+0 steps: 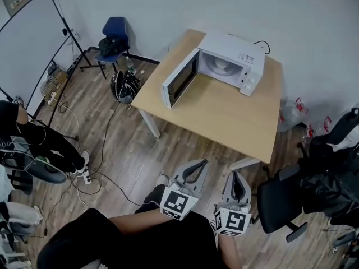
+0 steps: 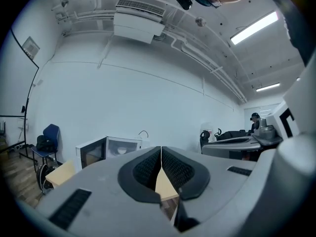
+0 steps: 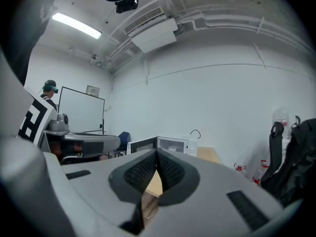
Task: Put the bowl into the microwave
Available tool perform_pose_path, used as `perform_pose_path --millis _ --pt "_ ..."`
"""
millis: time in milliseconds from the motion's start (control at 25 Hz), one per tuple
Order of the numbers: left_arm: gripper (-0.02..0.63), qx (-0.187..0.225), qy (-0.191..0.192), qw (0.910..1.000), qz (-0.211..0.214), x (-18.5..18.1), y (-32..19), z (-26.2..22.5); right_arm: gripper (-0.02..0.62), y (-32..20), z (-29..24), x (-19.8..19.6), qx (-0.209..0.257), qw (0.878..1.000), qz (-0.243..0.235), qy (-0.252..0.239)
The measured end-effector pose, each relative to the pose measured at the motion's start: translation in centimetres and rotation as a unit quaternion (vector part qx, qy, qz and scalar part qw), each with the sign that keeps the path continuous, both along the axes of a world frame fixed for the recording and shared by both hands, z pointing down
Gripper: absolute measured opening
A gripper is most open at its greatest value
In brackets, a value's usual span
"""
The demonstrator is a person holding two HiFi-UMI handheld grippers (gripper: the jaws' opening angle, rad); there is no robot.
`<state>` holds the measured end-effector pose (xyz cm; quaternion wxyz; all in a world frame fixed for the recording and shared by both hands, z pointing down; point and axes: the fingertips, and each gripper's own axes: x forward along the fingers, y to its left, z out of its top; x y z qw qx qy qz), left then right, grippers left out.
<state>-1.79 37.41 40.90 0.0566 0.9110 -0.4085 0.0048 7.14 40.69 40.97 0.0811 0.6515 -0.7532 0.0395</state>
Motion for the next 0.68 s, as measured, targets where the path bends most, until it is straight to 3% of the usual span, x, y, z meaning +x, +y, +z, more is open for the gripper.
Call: perform_pose_path --millis 200,400,680 --pt "0.015 0.02 -0.001 0.9998 -0.006 -1.3 1.2 -0.7 0.06 0.4 -0.9 -0.2 0.012 1.0 -0.001 0.012" --pt "0.015 0.002 0.033 0.9994 -0.007 -2.8 1.3 -0.7 0.06 1.1 -1.1 -0.2 0.014 1.0 0.002 0.005" --pt "0.015 0.024 0.029 0.9989 -0.026 -5.1 2.0 -0.8 0.06 2.0 -1.4 -1.2 0.021 1.0 -0.001 -0.001"
